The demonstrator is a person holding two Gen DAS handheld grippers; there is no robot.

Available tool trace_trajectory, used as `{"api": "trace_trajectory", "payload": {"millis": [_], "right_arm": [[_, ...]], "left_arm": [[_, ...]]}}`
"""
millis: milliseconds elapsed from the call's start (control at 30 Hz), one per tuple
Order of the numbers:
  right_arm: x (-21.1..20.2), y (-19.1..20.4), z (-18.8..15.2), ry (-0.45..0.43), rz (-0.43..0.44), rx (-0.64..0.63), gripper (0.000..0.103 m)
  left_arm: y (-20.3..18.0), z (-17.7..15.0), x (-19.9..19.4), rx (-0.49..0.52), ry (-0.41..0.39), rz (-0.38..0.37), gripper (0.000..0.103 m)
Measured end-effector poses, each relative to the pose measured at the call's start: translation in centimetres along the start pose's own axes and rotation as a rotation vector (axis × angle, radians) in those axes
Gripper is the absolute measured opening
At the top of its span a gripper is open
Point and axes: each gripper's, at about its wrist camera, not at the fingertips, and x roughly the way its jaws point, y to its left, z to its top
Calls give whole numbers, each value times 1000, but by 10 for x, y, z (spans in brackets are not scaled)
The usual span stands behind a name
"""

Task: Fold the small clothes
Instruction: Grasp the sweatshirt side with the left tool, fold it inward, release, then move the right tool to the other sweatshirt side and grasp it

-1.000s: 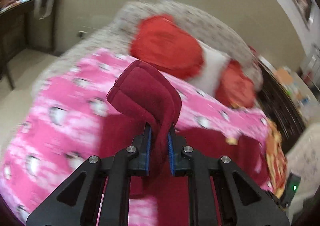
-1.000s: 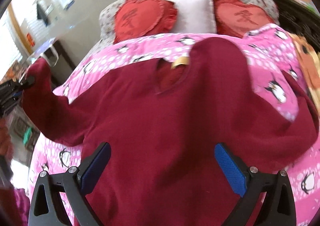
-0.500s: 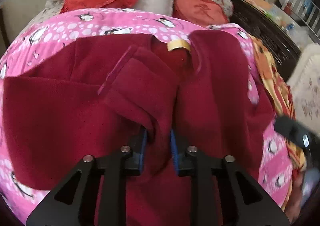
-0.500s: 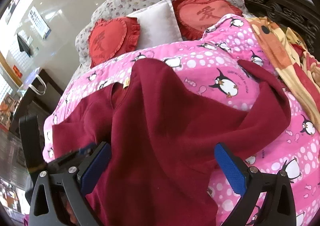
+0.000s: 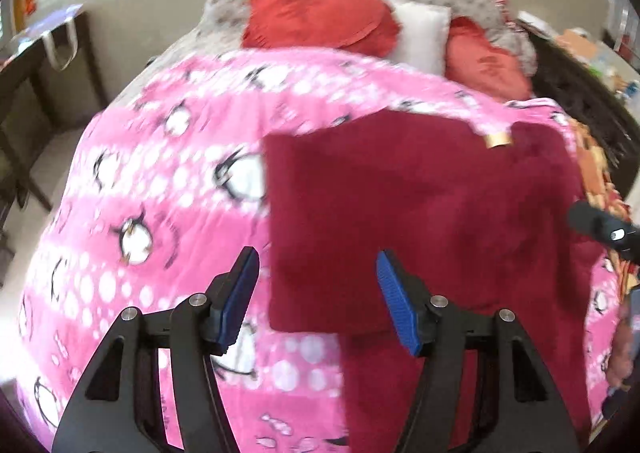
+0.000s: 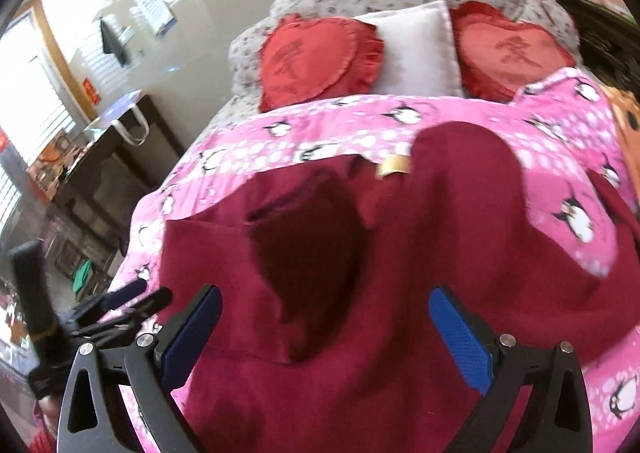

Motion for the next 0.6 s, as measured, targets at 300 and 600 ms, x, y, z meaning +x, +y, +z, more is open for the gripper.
{"api": "trace_trajectory", "payload": {"millis": [300, 600], "right_arm": [[42, -1, 11, 56, 37, 1, 6], [-23, -62, 17, -113, 8, 101, 6]], "left_arm": [[3, -4, -2, -28, 2, 13, 61], [-17, 14, 1, -38, -31, -5, 61]]}}
